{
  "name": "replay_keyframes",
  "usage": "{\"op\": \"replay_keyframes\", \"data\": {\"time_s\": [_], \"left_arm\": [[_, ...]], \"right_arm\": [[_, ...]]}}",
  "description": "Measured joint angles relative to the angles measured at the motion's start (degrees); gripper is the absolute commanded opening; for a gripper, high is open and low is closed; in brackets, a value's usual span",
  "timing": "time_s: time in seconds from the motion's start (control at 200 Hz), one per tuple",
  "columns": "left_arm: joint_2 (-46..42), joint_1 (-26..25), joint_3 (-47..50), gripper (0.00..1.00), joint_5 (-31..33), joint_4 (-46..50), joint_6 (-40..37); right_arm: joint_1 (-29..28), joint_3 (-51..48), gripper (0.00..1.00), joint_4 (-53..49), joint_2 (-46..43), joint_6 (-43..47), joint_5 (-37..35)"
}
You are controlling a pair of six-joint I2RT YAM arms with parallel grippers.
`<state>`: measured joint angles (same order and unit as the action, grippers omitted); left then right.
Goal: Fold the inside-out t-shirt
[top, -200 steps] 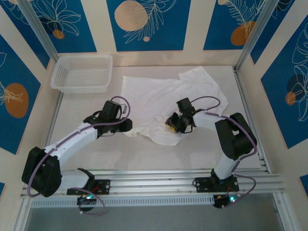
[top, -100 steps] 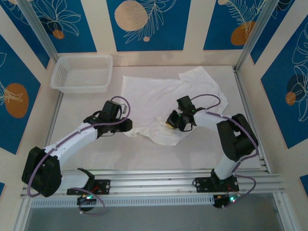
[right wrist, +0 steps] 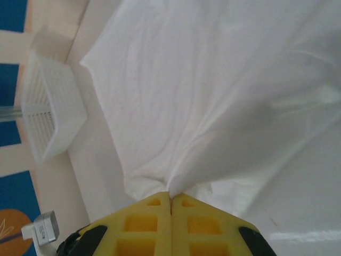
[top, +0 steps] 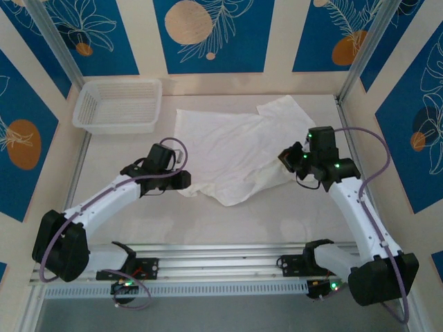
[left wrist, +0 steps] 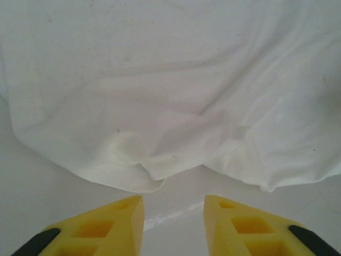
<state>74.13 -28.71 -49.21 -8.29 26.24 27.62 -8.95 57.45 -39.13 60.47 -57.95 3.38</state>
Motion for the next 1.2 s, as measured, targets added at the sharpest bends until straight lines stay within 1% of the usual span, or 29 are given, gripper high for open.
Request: {"op": "replay_keyframes", "data": {"time_s": [0.14,0.2,0.305,0.375,0.44,0.615,0.755,0.835,0.9,0.94,0.98,1.02,1.07,1.11,1.2], "left_arm": [[2.3,-0.7,-0.4,0.39,2.9,3.1,-0.1],[3.3,-0.9,-0.3,0.35,4.1,4.5,0.2],[5.3,-1.2,0.1,0.21,3.8,4.6,2.1],[6.3,-1.5,1.6,0.19,1.6,2.5,3.8],[7.6,-2.1,3.1,0.21,-0.4,0.3,6.0],[11.6,-3.1,4.2,0.37,-1.8,-3.8,13.2],[13.3,-3.1,5.2,0.42,-2.3,-8.3,20.6],[15.1,-3.1,5.8,0.45,-2.6,-10.8,23.5],[15.3,-3.0,5.7,0.46,-2.8,-11.3,25.0],[15.3,-3.1,5.6,0.43,-2.8,-11.3,25.2],[15.5,-3.0,5.4,0.36,-2.6,-10.9,25.5],[15.8,-3.0,4.9,0.26,-1.8,-9.9,24.9],[16.0,-3.1,4.5,0.09,-1.0,-8.9,24.7],[16.2,-3.1,4.2,0.0,0.1,-8.6,24.3],[15.6,-3.1,3.5,0.0,3.7,-6.6,22.6]], "right_arm": [[3.4,0.4,0.0,-5.6,0.0,0.9,0.0],[4.6,1.7,0.0,-7.3,-0.1,1.0,0.1],[6.8,3.9,0.0,-8.3,-0.9,1.2,0.3],[7.8,4.8,0.0,-8.3,-1.4,1.2,0.7],[8.2,5.0,0.0,-8.3,-1.7,1.2,1.3],[8.2,4.7,0.0,-8.3,-1.8,1.1,2.5],[8.2,4.3,0.0,-8.3,-2.1,1.0,2.7],[8.2,4.1,0.0,-8.3,-2.6,1.0,2.7],[8.2,3.9,0.0,-8.3,-3.1,0.9,2.7],[8.2,3.9,0.0,-8.3,-3.3,0.9,2.7],[8.2,3.8,0.0,-8.3,-3.4,0.9,2.7],[8.2,3.8,0.0,-8.3,-3.4,0.9,2.9],[8.2,3.7,0.0,-8.3,-3.4,0.9,2.9],[8.3,3.7,0.0,-8.4,-3.4,0.7,2.8],[8.8,3.7,0.0,-8.5,-3.6,0.0,2.7]]}}
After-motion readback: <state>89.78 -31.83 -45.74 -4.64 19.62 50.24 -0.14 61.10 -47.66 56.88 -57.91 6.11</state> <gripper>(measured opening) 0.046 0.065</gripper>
